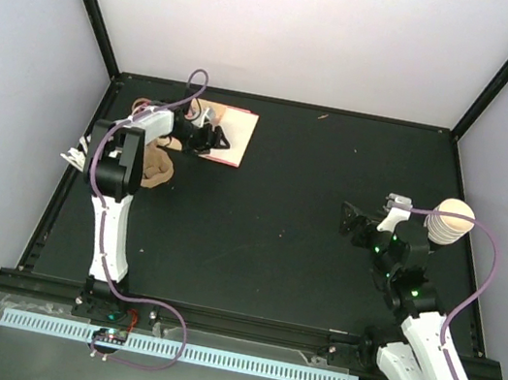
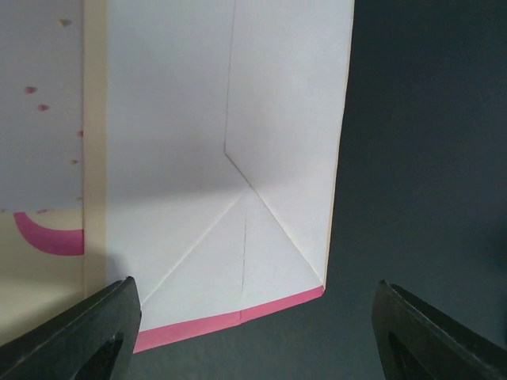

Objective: Pack the takeout coffee

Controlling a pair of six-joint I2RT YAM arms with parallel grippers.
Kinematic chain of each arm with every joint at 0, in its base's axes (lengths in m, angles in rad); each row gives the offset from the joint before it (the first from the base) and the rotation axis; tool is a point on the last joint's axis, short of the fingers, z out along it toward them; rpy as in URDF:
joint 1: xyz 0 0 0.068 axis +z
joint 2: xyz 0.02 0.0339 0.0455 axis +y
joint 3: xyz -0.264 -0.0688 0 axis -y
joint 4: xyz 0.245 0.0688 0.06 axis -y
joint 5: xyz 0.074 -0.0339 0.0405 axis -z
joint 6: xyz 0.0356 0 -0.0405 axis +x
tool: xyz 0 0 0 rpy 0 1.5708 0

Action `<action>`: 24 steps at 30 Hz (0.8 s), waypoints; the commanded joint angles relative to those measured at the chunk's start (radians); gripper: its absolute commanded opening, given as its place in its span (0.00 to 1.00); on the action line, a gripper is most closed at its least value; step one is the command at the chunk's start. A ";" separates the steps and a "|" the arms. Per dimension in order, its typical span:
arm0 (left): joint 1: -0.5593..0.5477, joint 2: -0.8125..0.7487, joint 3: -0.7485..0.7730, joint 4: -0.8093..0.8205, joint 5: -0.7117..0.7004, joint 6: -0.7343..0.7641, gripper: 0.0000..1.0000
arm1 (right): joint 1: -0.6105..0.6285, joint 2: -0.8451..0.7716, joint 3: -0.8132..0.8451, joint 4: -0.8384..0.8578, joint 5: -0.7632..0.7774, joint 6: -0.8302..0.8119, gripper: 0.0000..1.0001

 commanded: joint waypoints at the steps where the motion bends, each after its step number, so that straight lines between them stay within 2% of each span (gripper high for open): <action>1: -0.052 -0.078 -0.199 0.038 0.024 -0.048 0.83 | 0.001 -0.017 -0.014 0.013 -0.001 -0.011 1.00; 6: -0.135 -0.170 -0.366 0.107 0.013 -0.079 0.82 | 0.001 -0.013 -0.015 0.018 -0.009 -0.011 1.00; 15: -0.282 -0.402 -0.574 0.142 -0.067 -0.120 0.81 | 0.001 0.007 -0.006 0.008 -0.025 -0.007 1.00; 24: -0.410 -0.620 -0.653 0.109 -0.073 -0.133 0.82 | 0.002 0.067 -0.011 0.033 -0.123 0.059 1.00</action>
